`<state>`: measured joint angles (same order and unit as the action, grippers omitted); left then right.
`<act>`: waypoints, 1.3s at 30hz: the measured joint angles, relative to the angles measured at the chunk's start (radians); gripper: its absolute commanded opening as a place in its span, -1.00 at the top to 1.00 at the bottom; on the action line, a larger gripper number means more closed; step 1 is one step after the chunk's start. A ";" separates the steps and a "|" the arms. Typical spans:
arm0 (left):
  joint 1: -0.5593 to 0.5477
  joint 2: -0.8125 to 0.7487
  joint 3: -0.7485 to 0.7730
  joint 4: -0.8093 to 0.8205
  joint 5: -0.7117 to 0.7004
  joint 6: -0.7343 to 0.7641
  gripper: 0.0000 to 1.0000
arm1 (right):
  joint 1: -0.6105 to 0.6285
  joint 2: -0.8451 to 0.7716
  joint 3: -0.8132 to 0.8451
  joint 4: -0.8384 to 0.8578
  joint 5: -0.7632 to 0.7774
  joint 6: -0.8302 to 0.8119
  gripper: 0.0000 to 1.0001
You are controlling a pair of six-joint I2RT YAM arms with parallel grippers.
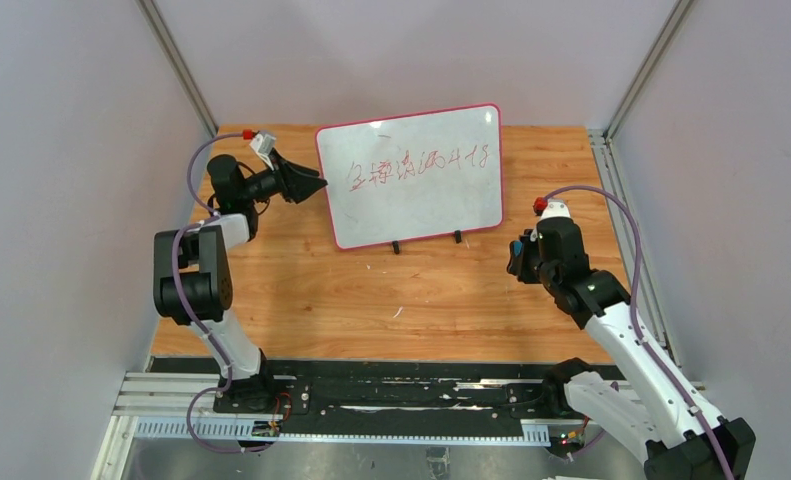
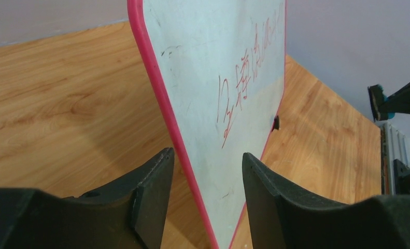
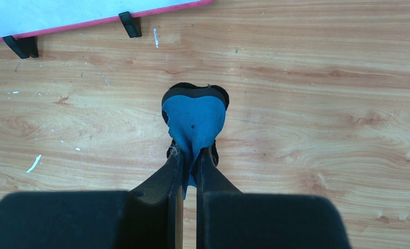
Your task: Erase the whiteboard
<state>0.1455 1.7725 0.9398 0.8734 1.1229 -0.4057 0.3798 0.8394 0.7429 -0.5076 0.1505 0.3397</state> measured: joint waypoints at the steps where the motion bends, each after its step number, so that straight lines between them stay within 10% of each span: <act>1: 0.000 -0.010 0.000 -0.041 -0.006 0.039 -0.11 | 0.000 0.000 0.000 0.000 0.000 0.000 0.99; 25: -0.021 0.090 0.154 -0.247 -0.034 0.216 -0.09 | 0.000 0.059 0.012 0.003 0.000 -0.001 0.99; 31: -0.030 0.154 0.168 -0.024 -0.005 0.010 0.03 | 0.000 0.060 0.019 0.006 0.000 -0.001 0.99; 39: -0.030 0.350 0.286 0.451 0.066 -0.477 0.76 | 0.000 0.069 0.023 0.006 0.004 -0.001 0.99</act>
<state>0.1154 2.1223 1.2255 1.3243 1.1889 -0.8825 0.3798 0.9085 0.7658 -0.5011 0.1547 0.3389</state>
